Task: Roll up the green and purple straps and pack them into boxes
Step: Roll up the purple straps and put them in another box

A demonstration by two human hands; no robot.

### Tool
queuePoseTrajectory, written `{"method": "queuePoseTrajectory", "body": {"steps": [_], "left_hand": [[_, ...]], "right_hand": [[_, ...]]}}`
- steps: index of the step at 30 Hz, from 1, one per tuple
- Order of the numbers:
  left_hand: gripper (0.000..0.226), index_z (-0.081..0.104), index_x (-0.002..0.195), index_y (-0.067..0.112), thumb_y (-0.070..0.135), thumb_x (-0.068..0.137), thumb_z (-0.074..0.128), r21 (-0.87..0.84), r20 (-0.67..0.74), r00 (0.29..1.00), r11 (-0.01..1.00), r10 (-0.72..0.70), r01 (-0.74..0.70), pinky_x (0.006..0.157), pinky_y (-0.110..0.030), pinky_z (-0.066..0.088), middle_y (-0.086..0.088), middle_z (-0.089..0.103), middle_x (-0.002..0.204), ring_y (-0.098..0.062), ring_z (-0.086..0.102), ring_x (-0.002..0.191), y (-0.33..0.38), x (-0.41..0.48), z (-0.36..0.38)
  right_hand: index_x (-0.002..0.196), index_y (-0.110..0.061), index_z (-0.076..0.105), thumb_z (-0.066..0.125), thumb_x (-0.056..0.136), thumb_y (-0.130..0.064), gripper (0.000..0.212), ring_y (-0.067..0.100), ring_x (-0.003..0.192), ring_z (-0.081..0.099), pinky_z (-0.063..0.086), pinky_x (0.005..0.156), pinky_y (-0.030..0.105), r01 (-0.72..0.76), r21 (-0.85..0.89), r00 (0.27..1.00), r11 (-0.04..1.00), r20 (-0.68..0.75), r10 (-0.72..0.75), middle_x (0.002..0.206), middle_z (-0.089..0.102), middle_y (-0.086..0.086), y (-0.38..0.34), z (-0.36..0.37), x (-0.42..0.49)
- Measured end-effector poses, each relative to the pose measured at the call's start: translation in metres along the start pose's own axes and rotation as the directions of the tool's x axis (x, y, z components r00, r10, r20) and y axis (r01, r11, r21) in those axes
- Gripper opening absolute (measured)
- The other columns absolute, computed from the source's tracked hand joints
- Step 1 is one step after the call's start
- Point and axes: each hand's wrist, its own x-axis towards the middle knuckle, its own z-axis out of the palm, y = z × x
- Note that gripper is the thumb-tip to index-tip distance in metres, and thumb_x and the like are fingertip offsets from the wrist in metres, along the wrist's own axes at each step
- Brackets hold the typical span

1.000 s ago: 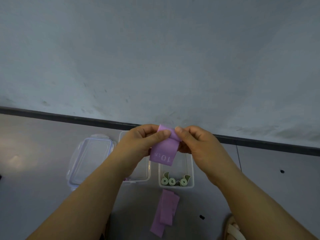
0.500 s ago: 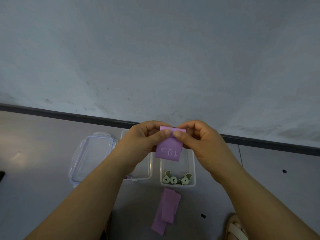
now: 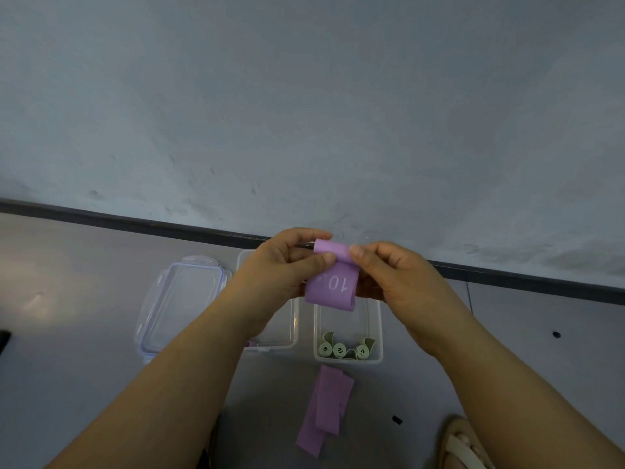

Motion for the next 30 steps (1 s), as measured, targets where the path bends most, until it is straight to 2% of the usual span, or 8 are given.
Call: {"method": "queuePoseTrajectory", "body": {"steps": [6,11,17,20,23,26,28,30], "left_hand": [[0.047,0.063,0.108,0.010,0.029,0.065,0.066,-0.154,0.006,0.996,0.984,-0.086,0.085,0.074,-0.031,0.058,-0.013,0.067,0.107,-0.021,0.065,0.093,0.000,0.000,-0.001],[0.043,0.063,0.103,0.003,0.023,0.065,0.065,-0.410,0.047,0.969,0.880,-0.244,0.241,0.061,-0.025,0.058,-0.010,0.071,0.087,-0.016,0.069,0.072,0.004,-0.003,0.002],[0.045,0.063,0.105,0.004,0.022,0.064,0.067,-0.540,0.119,0.937,0.771,-0.327,0.338,0.061,-0.024,0.057,-0.012,0.067,0.094,-0.016,0.066,0.070,0.002,-0.002,0.005],[0.046,0.063,0.105,0.003,0.022,0.064,0.066,-0.490,0.088,0.948,0.816,-0.304,0.307,0.063,-0.023,0.057,-0.012,0.068,0.093,-0.016,0.064,0.073,0.002,-0.001,0.004],[0.049,0.064,0.107,0.001,0.021,0.062,0.069,-0.317,0.046,0.961,0.908,-0.274,0.274,0.066,-0.025,0.058,-0.012,0.071,0.094,-0.016,0.067,0.076,0.004,-0.001,-0.003],[0.052,0.064,0.107,0.000,0.020,0.059,0.072,-0.143,0.055,0.956,0.945,-0.289,0.294,0.068,-0.026,0.057,-0.014,0.071,0.096,-0.018,0.068,0.079,0.005,-0.001,-0.009],[0.054,0.063,0.108,0.002,0.021,0.058,0.073,-0.055,0.089,0.944,0.945,-0.316,0.322,0.069,-0.026,0.057,-0.014,0.070,0.096,-0.018,0.068,0.081,0.005,-0.003,-0.009],[0.053,0.064,0.107,0.004,0.023,0.058,0.073,0.017,0.113,0.938,0.945,-0.327,0.328,0.067,-0.025,0.056,-0.011,0.069,0.094,-0.017,0.067,0.081,0.006,-0.005,-0.007]], "right_hand": [[0.090,-0.023,0.061,0.062,0.083,-0.022,0.007,0.005,0.070,0.067,0.054,0.066,0.014,0.057,0.001,0.998,0.998,0.000,-0.057,0.080,0.070,0.001,-0.001,-0.001,0.000],[0.090,-0.028,0.060,0.070,0.077,-0.018,0.018,0.007,0.075,0.066,0.053,0.070,0.017,0.170,-0.072,0.985,0.983,-0.012,-0.171,0.085,0.070,0.000,-0.001,0.002,-0.003],[0.085,-0.035,0.056,0.073,0.075,-0.015,0.028,0.000,0.075,0.061,0.048,0.066,0.008,0.316,-0.192,0.945,0.929,-0.025,-0.326,0.082,0.066,-0.009,0.001,0.006,-0.003],[0.086,-0.037,0.055,0.075,0.073,-0.018,0.031,0.002,0.075,0.061,0.049,0.066,0.010,0.329,-0.242,0.939,0.913,-0.019,-0.344,0.080,0.065,-0.010,0.002,0.005,-0.003],[0.092,-0.037,0.052,0.078,0.069,-0.025,0.037,0.006,0.076,0.059,0.051,0.068,0.017,0.300,-0.334,0.951,0.893,0.039,-0.306,0.086,0.064,-0.013,0.003,0.003,-0.003],[0.114,-0.044,0.040,0.080,0.066,-0.031,0.063,-0.001,0.085,0.054,0.049,0.072,0.015,0.311,-0.479,0.950,0.821,0.157,-0.269,0.106,0.051,-0.028,0.003,-0.001,-0.003],[0.129,-0.045,0.033,0.080,0.066,-0.033,0.079,-0.005,0.092,0.050,0.046,0.073,0.012,0.354,-0.553,0.934,0.754,0.253,-0.254,0.108,0.041,-0.035,0.002,-0.002,-0.003],[0.133,-0.043,0.032,0.079,0.067,-0.034,0.081,-0.005,0.093,0.049,0.045,0.074,0.011,0.402,-0.607,0.912,0.686,0.326,-0.247,0.107,0.037,-0.035,0.002,-0.002,-0.004]]}}
